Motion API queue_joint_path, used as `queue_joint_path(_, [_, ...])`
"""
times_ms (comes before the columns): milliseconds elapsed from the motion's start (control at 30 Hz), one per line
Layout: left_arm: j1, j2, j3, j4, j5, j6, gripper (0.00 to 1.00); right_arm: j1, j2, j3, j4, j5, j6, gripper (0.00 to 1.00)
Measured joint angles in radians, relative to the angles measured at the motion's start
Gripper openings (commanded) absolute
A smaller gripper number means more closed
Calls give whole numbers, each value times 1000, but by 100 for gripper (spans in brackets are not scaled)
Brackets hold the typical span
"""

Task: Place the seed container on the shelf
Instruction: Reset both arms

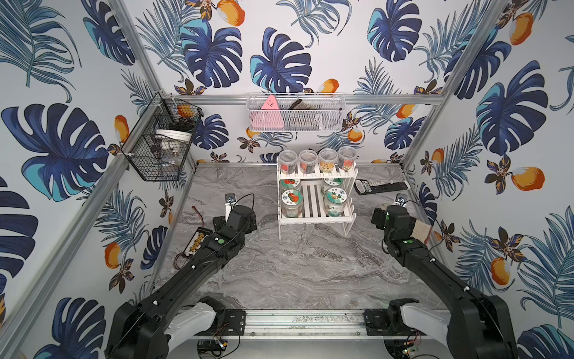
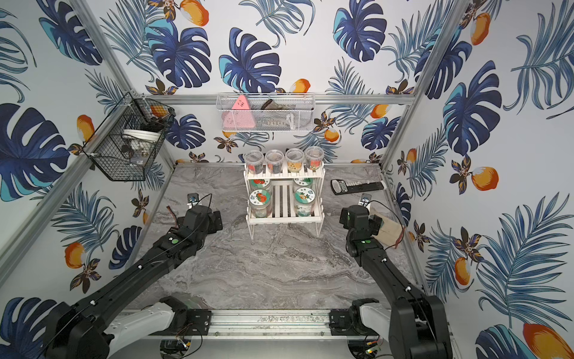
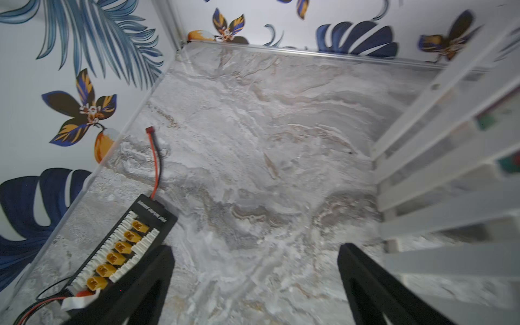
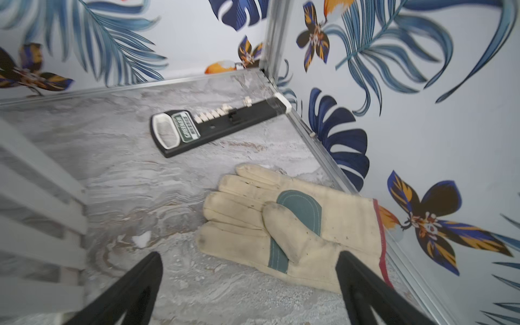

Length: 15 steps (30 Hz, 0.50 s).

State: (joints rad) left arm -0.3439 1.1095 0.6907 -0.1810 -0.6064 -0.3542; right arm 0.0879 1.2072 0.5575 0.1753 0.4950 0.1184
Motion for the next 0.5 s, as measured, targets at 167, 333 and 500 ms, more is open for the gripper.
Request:
queue_joint_path(167, [104, 162, -117, 312, 83, 177, 99, -37, 164, -54, 200, -133, -3, 100])
queue_joint_path(333, [146, 309, -186, 579, 237, 305, 99, -48, 275, -100, 405, -260, -34, 100])
queue_joint_path(500, [198, 407, -248, 798, 333, 359, 99, -57, 380, -168, 610, -368, -71, 100])
